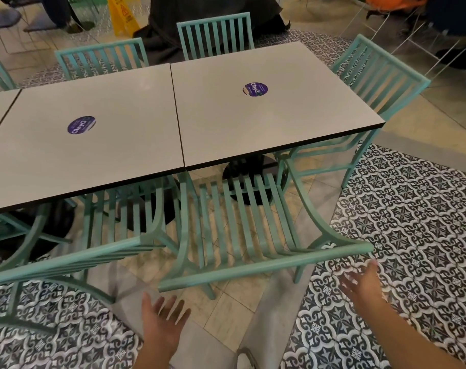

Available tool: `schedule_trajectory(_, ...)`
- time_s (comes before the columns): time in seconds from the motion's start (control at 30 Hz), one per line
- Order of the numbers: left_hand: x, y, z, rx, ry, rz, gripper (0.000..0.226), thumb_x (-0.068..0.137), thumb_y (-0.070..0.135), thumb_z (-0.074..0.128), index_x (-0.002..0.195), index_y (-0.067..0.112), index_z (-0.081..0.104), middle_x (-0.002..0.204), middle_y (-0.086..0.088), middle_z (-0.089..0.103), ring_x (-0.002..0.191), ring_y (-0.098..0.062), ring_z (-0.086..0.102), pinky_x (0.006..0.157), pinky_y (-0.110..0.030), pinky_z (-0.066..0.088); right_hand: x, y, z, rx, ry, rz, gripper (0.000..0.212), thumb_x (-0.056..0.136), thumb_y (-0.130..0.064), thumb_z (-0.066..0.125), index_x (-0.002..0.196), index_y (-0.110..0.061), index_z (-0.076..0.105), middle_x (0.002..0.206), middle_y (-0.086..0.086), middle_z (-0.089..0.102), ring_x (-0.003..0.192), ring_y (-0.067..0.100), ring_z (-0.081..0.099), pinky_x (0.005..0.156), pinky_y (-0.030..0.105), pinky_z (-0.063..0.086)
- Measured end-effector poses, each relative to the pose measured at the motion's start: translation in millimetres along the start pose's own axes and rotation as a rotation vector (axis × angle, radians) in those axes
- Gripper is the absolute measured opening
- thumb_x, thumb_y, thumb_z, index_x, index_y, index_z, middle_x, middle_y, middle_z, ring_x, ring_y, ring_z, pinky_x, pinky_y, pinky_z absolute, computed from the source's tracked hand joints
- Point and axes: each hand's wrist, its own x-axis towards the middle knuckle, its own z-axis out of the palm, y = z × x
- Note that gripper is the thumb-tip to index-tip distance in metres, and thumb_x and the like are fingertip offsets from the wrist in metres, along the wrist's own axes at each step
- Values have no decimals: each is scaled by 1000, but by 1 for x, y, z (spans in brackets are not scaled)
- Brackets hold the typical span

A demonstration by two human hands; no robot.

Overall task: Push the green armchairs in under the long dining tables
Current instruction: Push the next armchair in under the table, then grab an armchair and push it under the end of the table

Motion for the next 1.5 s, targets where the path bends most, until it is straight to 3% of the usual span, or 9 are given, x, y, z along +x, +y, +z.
schedule_trajectory(0.3,-8,34,-3,151,-14,118,65,97,53,45,145,10,37,135,-15,49,118,-34,49,108,-54,36,-5,6,-25,-49,2,20,66,98,-57,27,151,-17,24,147,20,39,130,38,43,110,53,33)
schedule_trajectory(0.4,-17,40,6,345,-19,199,58,99,47,45,144,12,39,139,-14,50,125,-32,47,109,-52,34,-7,-7,-18,-95,-21,-19,64,99,-56,29,150,-18,25,148,19,38,130,38,43,109,52,35)
schedule_trajectory(0.5,-33,41,21,686,-21,480,35,100,33,51,131,18,49,117,-10,57,115,-30,51,103,-48,38,-8,-15,-12,-270,7,-109,73,90,-67,37,145,-20,34,133,15,49,104,32,57,85,50,50)
schedule_trajectory(0.57,-36,45,32,1029,-20,703,45,97,36,55,134,13,51,113,-5,58,105,-25,54,99,-42,42,-10,-20,-12,-516,44,-283,76,86,-65,43,145,-17,35,123,11,52,89,27,58,71,45,52)
schedule_trajectory(0.63,-38,47,47,1353,-65,851,55,93,46,56,139,17,49,129,-6,56,108,-24,58,98,-46,48,-11,-27,-15,-801,21,-478,74,87,-60,45,146,-17,33,141,11,47,118,34,54,93,56,48)
schedule_trajectory(0.7,-43,44,70,1594,-146,1000,53,95,43,55,140,17,48,139,-4,51,121,-22,54,104,-42,44,-16,-36,-18,-1017,-31,-585,75,86,-59,47,147,-18,31,146,11,42,131,33,44,102,58,40)
schedule_trajectory(0.9,-73,1,158,1997,-453,1374,49,95,45,51,136,18,53,130,1,55,119,-17,53,98,-31,43,-30,-67,-39,-1231,-60,-770,66,91,-48,53,148,-25,28,145,0,43,122,20,51,101,47,45)
schedule_trajectory(1.2,-137,-116,287,2358,-639,1556,50,96,41,44,139,17,48,144,-1,44,130,-21,43,108,-36,36,8,-158,-98,-1330,-56,-860,58,94,-39,52,147,-26,31,144,-1,44,130,19,42,110,37,34)
schedule_trajectory(1.5,-194,-238,444,2329,-639,1588,45,94,47,45,130,21,55,127,1,55,113,-21,55,88,-38,50,83,-297,-188,-1320,-41,-893,60,93,-37,52,148,-27,30,146,-1,43,130,19,44,108,39,39)
